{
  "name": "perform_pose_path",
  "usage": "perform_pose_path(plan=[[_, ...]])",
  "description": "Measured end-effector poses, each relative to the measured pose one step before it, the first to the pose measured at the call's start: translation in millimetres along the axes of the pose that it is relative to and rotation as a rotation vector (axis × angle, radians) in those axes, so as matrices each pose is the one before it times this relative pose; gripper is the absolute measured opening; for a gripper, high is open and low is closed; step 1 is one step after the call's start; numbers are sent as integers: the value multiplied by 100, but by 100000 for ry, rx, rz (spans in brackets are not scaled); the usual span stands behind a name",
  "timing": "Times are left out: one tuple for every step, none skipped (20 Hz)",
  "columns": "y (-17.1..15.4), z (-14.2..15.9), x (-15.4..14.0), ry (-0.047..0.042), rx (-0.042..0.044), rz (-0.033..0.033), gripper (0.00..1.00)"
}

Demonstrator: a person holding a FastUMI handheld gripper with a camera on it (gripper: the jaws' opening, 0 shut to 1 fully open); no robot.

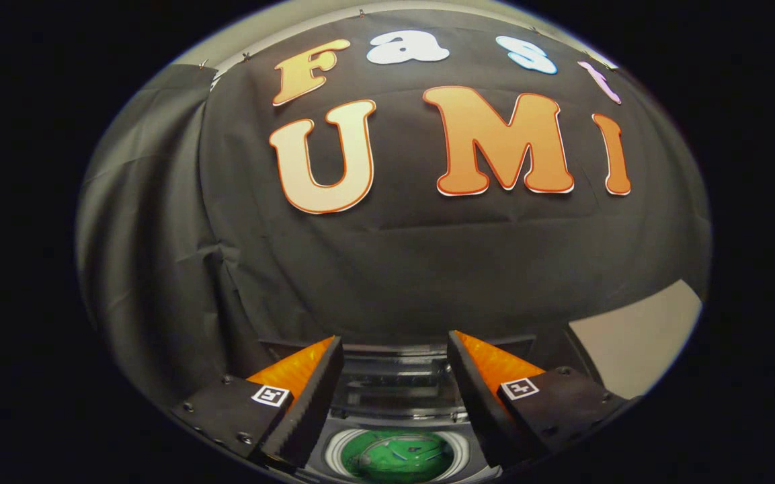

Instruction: Put the clothes into the washing machine and then close the washing machine lid.

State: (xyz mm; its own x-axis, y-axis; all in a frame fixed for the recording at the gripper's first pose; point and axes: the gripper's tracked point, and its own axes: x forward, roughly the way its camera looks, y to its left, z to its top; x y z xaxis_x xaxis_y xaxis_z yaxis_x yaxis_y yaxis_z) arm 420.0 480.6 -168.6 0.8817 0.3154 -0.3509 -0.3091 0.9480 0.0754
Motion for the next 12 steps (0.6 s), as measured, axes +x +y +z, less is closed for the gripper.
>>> perform_pose_path(plan=[[-497,-131,1298,1666,-134,-556,98],[-532,-182,1130,1634,522,-830,99],[-274,-91,1154,1411,317,-633,98],[-335,-205,975,1578,-94,-651,98],[-375,-200,841,1517,-33,-622,99],[-223,-160,778,950,-138,-262,99],[-184,-67,704,678,-152,-498,98],[-117,-132,646,659,-94,-337,98],[-233,-211,537,434,-263,-533,98],[-351,-65,658,14,-306,-1162,99],[-615,-173,463,347,-125,-2078,99],[-310,-314,440,898,474,-923,99]])
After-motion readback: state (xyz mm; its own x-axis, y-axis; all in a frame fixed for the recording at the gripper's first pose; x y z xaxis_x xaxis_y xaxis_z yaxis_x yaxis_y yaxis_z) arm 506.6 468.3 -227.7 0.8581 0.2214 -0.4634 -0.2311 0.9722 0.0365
